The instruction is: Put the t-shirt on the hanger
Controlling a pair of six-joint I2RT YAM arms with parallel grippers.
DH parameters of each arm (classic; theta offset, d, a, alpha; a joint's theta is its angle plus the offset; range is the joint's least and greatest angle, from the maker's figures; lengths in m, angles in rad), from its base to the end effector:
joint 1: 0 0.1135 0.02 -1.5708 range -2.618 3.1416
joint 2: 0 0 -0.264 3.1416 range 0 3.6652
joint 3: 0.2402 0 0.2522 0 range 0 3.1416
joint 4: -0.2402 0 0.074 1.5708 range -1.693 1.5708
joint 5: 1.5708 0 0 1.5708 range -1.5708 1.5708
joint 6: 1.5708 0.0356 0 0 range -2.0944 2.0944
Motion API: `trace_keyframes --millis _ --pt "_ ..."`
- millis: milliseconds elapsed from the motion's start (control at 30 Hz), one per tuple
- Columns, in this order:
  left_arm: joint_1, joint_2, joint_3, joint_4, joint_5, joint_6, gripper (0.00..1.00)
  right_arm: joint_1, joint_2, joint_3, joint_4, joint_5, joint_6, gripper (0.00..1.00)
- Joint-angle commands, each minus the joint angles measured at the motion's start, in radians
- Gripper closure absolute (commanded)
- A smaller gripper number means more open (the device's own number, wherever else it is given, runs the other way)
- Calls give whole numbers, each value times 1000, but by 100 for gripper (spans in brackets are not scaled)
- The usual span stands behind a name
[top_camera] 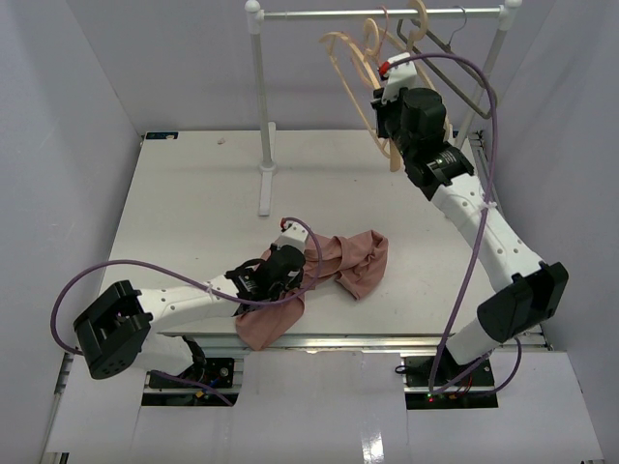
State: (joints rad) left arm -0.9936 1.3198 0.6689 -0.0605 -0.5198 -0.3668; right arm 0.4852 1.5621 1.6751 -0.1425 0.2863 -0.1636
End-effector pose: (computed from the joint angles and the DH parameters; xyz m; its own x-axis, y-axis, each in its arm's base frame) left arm 0.1595 -0.2125 0.2000 -0.5198 0.2278 -0.8234 0.3595 0.9326 0.0311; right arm 0.3253 0.1601 0.4615 0.0065 -0.1732 -0.9849 -0.1993 0.9649 -0.1710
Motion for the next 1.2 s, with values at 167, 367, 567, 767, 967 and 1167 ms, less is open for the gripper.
trace_keyframes --millis 167,367,567,767,967,1167 --pt "22 47 141 -89 48 -112 100 11 -327 -307 -66 -219 64 92" --pt "157 28 221 -182 235 -177 100 11 -564 -489 -240 -196 134 92" --pt "241 35 307 -237 273 -190 100 12 -863 -741 -249 -232 192 92" --pt "293 38 362 -272 295 -183 100 11 -1093 -924 -299 -354 273 92" --pt "310 45 396 -303 293 -171 100 12 -1233 -964 -383 -452 317 92" --pt "316 47 423 -314 293 -158 100 12 -1309 -957 -472 -508 366 92"
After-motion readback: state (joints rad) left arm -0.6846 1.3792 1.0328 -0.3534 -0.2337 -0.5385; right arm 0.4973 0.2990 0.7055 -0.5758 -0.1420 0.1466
